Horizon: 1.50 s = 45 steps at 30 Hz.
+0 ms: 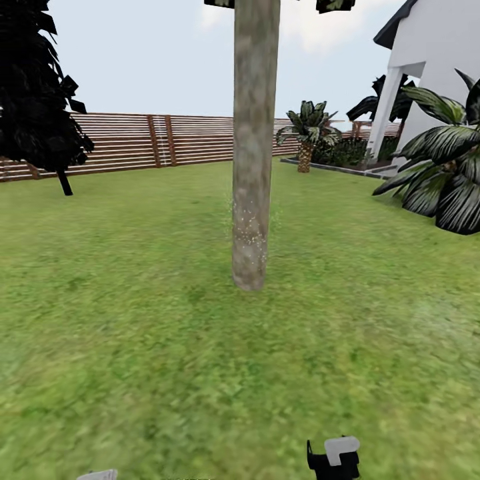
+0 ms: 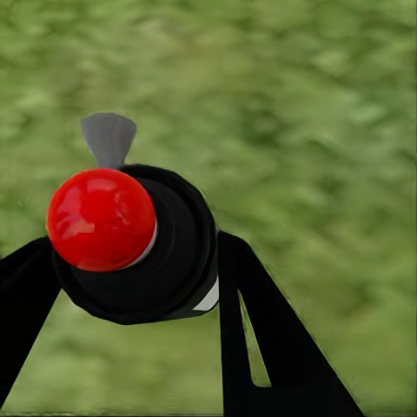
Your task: In the garden, pick up the pesticide atomizer on the floor and spray pesticide onto both trees until each tree trunk is fully covered.
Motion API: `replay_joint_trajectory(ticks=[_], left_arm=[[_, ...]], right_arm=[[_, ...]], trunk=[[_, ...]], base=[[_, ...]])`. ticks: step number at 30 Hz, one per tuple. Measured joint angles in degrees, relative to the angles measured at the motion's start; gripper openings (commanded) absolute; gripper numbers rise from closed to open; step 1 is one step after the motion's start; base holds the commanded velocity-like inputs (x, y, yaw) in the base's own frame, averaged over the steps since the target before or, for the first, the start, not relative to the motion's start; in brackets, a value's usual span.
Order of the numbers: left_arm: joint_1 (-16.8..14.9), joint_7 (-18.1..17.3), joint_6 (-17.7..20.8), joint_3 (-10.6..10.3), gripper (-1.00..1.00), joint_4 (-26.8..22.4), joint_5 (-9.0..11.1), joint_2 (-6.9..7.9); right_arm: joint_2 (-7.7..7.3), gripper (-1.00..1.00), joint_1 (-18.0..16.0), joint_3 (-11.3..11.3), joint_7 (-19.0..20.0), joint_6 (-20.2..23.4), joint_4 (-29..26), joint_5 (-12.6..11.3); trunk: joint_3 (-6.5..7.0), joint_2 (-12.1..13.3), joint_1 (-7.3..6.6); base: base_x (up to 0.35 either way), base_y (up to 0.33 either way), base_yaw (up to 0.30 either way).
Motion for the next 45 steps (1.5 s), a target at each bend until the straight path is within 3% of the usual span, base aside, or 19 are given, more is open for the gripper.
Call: replay_joint_trajectory(ticks=[45], left_arm=[[-0.03,-0.7,-0.12,0.03,-1.0,-0.09,1.51,0.34]], right_arm=[[-0.09,1.0,0.0,0.0,0.0,0.0,0.0,0.08]], trunk=[[0.0,0.0,0.0]], base=[[0.0,0.0,0.28]])
